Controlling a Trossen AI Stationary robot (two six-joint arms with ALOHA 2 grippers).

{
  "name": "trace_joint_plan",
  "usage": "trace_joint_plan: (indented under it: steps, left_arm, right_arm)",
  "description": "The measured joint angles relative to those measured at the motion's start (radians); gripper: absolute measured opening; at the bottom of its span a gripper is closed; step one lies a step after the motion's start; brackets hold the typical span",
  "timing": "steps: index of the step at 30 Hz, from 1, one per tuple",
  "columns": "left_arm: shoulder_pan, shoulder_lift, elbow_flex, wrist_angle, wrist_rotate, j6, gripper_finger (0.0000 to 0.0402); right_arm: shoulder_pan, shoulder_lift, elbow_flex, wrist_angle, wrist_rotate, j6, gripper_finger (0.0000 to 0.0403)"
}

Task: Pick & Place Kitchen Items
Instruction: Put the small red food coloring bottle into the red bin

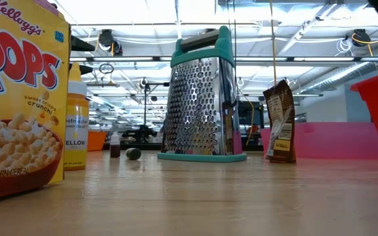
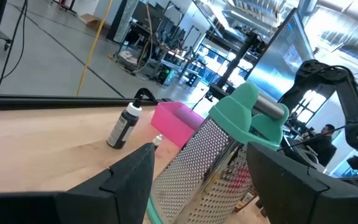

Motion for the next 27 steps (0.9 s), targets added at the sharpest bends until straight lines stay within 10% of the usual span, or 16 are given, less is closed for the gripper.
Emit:
trace_joint_plan:
  steps: [27]
  left_arm:
    - [0.0, 0.0, 0.0, -0.002, 0.001, 0.001, 0.0255]
  right_arm:
    - [0.013, 0.138, 0.054, -0.037, -0.065, 0.035, 0.0075]
